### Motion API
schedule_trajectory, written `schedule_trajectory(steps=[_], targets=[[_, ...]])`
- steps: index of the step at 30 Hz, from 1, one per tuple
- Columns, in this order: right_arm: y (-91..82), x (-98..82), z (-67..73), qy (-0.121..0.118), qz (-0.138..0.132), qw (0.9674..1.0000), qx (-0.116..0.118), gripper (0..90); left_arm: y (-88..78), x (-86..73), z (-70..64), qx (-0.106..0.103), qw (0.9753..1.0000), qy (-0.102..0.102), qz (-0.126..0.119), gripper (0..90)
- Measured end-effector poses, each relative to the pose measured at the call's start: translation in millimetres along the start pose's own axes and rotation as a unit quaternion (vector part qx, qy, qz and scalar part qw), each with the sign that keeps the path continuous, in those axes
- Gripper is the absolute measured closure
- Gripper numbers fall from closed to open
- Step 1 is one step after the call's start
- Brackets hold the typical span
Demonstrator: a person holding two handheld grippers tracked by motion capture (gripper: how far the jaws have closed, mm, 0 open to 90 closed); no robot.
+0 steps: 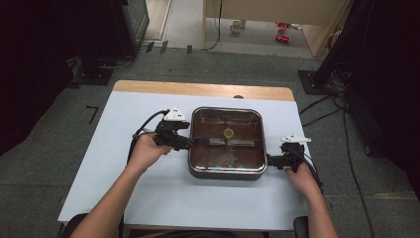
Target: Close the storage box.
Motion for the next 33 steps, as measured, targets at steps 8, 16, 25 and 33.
schedule_trajectory(steps=[8, 16, 25, 33], targets=[[0.1, 0.0, 0.1, 0.000, 0.000, 1.0000, 0.000, 0.0, -16.5, -29.4, 15.2, 0.040, 0.9991, -0.016, -0.005, 26.8], [0.1, 0.0, 0.0, 0.000, 0.000, 1.0000, 0.000, 0.0, -27.1, -63.5, 21.8, 0.064, 0.9973, -0.033, -0.013, 25.2], [0.0, -0.1, 0.1, 0.001, 0.001, 1.0000, 0.000, 0.0, -21.9, -98.1, 26.0, 0.086, 0.9952, -0.044, 0.011, 24.8], [0.0, -0.1, 0.1, 0.001, 0.001, 1.0000, 0.000, 0.0, -10.6, -119.0, 22.6, 0.089, 0.9940, -0.048, 0.041, 24.8]])
Point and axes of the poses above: each handheld gripper's, and its own axes: y roughly forward along the jaws, x roughly out of its top, z roughly to its left, the point moved 9 cm from there along y, roughly forward along the jaws, and after that the axes turned 1 degree about -x, right-handed, at the moved point
